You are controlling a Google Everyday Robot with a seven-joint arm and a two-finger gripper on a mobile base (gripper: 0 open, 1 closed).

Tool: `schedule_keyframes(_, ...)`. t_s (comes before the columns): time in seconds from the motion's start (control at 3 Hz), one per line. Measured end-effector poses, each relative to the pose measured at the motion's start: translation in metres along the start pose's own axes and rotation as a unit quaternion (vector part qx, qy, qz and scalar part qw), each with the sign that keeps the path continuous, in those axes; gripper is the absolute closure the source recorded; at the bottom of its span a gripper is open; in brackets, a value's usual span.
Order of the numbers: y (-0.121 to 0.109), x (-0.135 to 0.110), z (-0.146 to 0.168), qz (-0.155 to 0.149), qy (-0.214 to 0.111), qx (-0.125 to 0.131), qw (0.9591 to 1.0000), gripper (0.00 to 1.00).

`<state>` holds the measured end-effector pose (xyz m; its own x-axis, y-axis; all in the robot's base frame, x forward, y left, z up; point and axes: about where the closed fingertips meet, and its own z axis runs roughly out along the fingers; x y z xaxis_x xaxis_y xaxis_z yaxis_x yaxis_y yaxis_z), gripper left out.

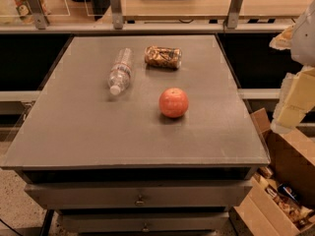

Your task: Move orange can near apple

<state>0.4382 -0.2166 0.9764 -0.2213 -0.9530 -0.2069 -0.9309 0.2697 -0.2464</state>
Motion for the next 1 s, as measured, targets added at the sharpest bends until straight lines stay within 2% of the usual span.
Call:
schedule_keyframes(0.33, 0.0, 0.0, 0.0, 0.0, 0.0, 0.0, 1.0, 0.0)
schedule_keyframes(0.67, -0.006, -0.005, 0.001, -0.005, -0.001, 0.012, 0.9999, 0.0)
schedule_keyframes(1.0, -0.037, -0.019, 0.013, -0.007, 0.004, 0.043, 0.999, 0.0)
